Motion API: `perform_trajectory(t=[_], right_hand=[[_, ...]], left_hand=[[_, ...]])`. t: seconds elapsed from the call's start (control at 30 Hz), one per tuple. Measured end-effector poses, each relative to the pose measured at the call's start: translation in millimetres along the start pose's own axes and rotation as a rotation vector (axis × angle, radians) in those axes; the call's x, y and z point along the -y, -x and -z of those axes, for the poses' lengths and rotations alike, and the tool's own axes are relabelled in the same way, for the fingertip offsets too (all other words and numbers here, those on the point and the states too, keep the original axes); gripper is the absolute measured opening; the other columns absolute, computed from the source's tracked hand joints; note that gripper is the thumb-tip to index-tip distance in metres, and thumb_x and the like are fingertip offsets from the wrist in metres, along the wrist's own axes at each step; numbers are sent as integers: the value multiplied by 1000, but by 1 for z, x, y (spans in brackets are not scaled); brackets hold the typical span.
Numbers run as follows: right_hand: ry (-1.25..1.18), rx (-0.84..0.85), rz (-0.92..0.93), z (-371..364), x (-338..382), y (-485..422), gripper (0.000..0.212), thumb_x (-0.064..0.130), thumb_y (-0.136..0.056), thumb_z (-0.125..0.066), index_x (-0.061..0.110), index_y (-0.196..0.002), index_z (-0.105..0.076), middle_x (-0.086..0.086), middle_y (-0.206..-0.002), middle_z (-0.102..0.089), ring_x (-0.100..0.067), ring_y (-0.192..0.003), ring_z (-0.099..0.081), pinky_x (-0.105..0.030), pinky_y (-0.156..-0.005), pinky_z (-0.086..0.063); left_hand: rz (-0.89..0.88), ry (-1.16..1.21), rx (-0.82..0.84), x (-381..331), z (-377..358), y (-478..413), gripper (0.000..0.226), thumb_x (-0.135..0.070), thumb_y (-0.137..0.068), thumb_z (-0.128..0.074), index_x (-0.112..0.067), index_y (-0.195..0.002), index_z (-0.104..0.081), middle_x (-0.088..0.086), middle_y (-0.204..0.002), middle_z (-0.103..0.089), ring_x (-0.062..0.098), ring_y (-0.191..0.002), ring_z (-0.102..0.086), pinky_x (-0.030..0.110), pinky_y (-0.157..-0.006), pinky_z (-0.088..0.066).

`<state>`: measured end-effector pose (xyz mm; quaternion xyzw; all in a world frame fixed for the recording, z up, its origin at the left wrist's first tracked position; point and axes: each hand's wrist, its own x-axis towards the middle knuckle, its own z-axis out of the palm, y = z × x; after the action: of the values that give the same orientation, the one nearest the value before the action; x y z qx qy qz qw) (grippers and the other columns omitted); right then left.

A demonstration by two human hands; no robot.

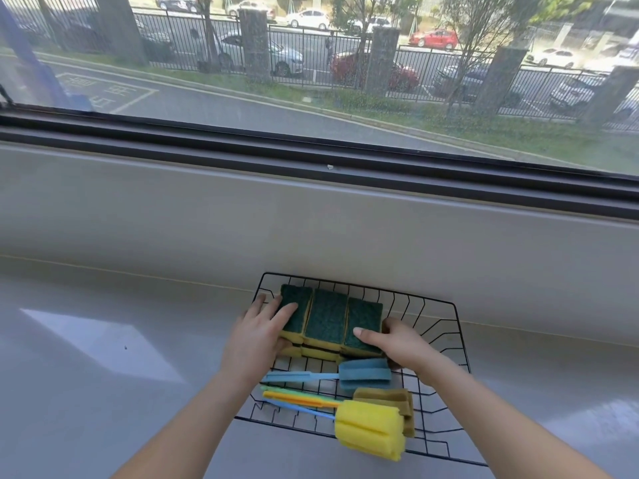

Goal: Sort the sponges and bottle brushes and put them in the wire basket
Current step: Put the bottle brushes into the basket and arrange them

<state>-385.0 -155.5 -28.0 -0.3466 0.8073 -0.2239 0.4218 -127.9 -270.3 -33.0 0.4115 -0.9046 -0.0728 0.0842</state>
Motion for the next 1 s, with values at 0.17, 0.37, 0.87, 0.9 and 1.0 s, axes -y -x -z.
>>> perform_trajectory(t=[0.17, 0.37, 0.87, 0.9, 1.0], right_hand=[[-15, -13, -41, 5, 0, 4, 96, 78, -74, -65, 10, -139, -48, -3, -117, -59, -21, -100, -64, -42, -87, -62], [-152, -13, -106, 19, 0, 6, 91, 81, -78, -56, 11, -135, -54, -2, -102, -64, -21, -91, -68, -38, -79, -64], [-241, -6, -50, 13, 8, -17, 48, 56, -84, -73, 14, -105, -64, -9, -105, -72, -25, -96, -70, -44, -87, -61], [-254, 0, -55, 13, 8, -16, 50, 57, -84, -73, 14, -107, -63, -8, -106, -72, -25, -96, -70, -42, -84, -62], [-278, 11, -65, 15, 8, -16, 53, 57, -83, -74, 15, -111, -62, -10, -108, -72, -27, -97, -71, -43, -85, -62]], left_hand=[[-34, -55, -23, -2, -3, 2, 73, -34, -77, -78, -26, -141, -44, 8, -145, -48, 36, -137, -39, 50, -102, -43], [-52, -44, -52, 1, -6, 1, 78, -34, -68, -85, -24, -136, -49, 10, -137, -55, 35, -131, -46, 54, -108, -38], [-61, -38, -65, 1, -9, 0, 76, -38, -69, -83, -22, -136, -51, 11, -137, -56, 36, -131, -46, 52, -112, -35], [-63, -38, -65, 2, -9, 0, 76, -38, -69, -83, -22, -136, -51, 11, -137, -56, 36, -131, -46, 52, -112, -35], [-71, -47, -74, 2, -10, 1, 77, -39, -68, -83, -23, -136, -49, 10, -135, -57, 35, -130, -46, 52, -111, -36]])
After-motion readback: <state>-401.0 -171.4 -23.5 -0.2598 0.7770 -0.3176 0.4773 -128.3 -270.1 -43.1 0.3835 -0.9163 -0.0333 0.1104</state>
